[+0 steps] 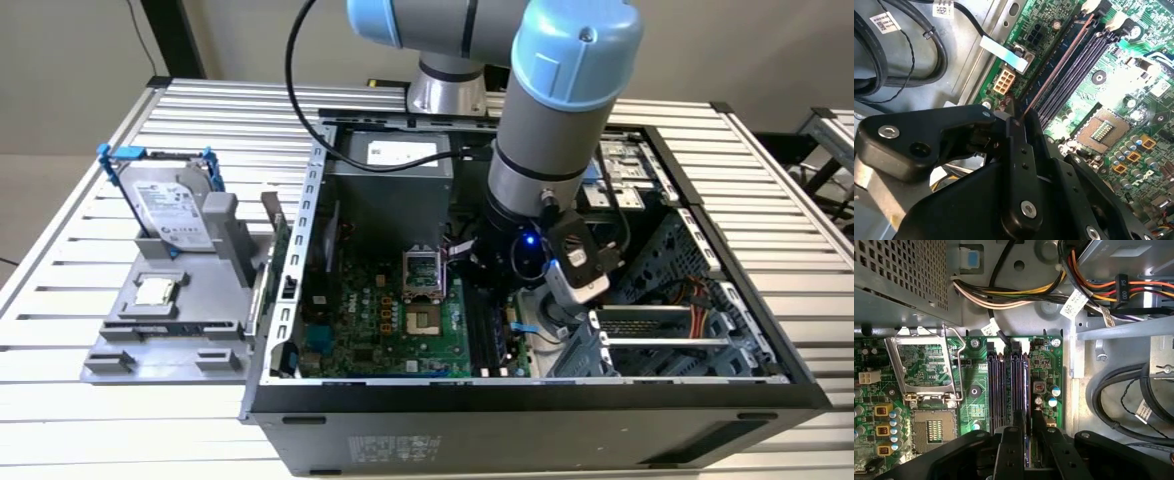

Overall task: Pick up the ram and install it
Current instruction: 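Insert the ram into the slot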

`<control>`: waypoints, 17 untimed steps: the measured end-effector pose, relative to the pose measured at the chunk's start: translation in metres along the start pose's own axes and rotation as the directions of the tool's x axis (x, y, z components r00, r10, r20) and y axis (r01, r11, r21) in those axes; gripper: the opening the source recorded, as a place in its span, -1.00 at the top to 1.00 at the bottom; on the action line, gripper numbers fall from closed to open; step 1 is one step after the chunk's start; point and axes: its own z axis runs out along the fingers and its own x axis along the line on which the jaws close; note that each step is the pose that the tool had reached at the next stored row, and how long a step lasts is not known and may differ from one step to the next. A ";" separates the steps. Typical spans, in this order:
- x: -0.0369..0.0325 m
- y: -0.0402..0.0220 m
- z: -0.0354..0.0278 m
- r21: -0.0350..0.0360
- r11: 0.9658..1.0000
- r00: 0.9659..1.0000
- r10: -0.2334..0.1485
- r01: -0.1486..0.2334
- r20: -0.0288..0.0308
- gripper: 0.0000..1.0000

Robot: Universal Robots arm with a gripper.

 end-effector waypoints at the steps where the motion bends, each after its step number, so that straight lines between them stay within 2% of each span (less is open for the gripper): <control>1: 0.0000 0.0000 -0.0003 0.000 1.000 1.000 0.000 0.000 0.000 -1.00; 8: -0.0007 0.0001 -0.0294 0.001 1.000 1.000 0.004 -0.004 0.000 -1.00; 10: -0.0008 0.0002 -0.0328 0.001 1.000 1.000 0.004 -0.004 0.000 -1.00; 13: -0.0008 0.0002 -0.0327 0.000 1.000 1.000 0.004 -0.004 0.000 -1.00; 14: -0.0008 0.0002 -0.0327 0.000 1.000 1.000 0.004 -0.004 0.000 1.00; 17: -0.0007 0.0001 -0.0328 0.001 1.000 1.000 0.004 -0.004 0.000 1.00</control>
